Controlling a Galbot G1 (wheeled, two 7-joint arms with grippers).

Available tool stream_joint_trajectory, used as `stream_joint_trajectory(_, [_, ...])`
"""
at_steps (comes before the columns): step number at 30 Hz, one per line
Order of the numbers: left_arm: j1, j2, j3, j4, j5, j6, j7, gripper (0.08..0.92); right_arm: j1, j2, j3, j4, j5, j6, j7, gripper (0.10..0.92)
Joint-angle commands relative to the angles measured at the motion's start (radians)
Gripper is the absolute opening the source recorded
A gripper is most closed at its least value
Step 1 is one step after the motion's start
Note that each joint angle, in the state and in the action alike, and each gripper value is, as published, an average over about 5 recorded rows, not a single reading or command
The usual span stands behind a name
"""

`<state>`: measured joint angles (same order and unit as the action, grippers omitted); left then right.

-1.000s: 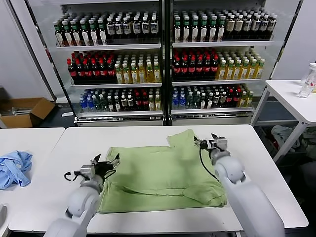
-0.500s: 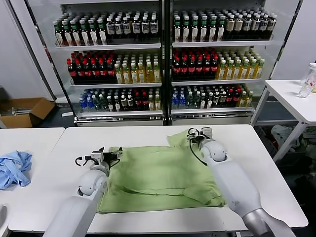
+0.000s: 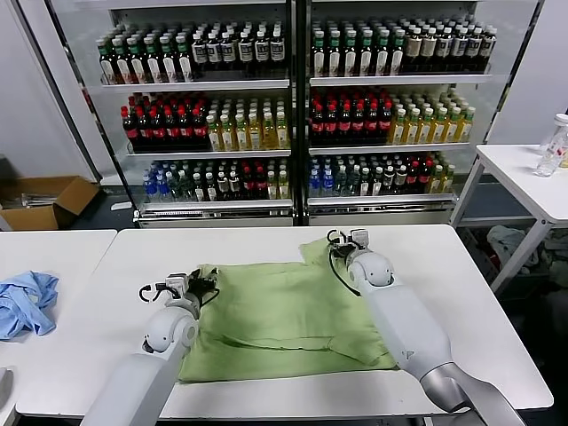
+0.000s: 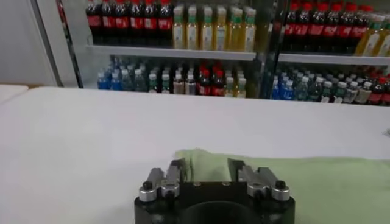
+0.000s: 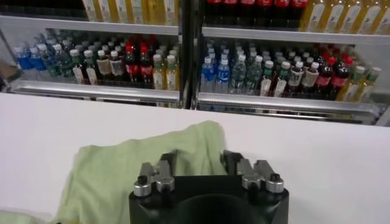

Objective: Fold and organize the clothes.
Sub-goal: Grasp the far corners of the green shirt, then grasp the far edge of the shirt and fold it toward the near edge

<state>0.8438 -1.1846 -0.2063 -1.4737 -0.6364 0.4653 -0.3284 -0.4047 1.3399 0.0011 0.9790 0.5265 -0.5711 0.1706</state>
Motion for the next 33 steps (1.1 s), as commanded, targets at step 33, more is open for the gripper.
stream_joint_trajectory(33, [0.172, 0.076, -0.132, -0.292, -0.2, -0.082, 0.018, 0.085, -0.289, -0.19, 0.153, 0.647, 0.135, -0.008, 0.027, 0.106])
